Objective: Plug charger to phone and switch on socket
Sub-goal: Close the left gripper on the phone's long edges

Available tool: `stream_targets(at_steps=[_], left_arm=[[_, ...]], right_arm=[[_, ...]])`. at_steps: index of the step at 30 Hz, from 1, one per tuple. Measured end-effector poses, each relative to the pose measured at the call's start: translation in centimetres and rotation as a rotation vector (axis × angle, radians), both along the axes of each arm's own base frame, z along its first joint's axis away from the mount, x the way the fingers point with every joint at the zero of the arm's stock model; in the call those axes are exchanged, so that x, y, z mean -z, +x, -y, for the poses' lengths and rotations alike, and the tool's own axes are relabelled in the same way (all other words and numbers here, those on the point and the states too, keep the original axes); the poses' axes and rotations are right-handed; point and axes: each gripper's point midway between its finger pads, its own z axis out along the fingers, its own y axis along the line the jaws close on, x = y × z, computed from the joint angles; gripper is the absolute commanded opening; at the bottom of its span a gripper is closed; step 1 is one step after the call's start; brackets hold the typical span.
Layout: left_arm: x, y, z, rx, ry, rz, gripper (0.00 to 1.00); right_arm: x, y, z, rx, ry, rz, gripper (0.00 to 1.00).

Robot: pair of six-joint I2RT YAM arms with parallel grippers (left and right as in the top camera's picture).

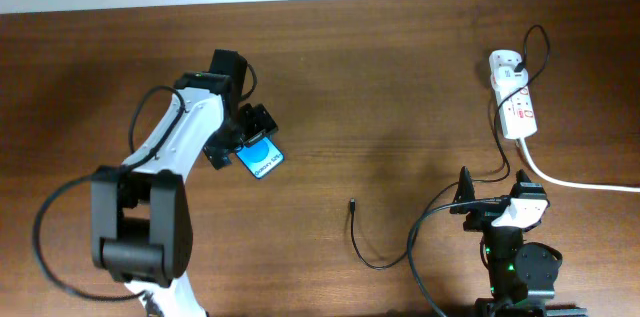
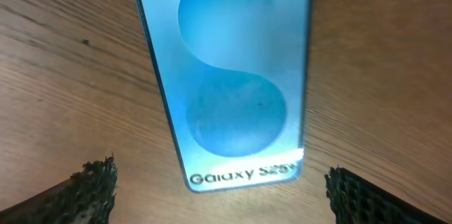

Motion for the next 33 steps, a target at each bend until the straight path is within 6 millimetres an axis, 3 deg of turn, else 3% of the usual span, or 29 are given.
stream_targets(at_steps=[5, 25, 33], left_arm=[[2.4, -1.0, 0.2, 0.000, -0.004, -0.085, 0.99], [2.5, -1.1, 0.3, -0.046, -0.010, -0.096, 0.99], [2.5, 1.1, 0.5, -0.084, -0.022, -0.012, 0.99]], right_arm=[[0.0, 0.0, 0.0, 0.000, 0.000, 0.000, 0.98], [0.0, 0.0, 0.0, 0.000, 0.000, 0.000, 0.98], [0.0, 0.0, 0.0, 0.000, 0.000, 0.000, 0.98]])
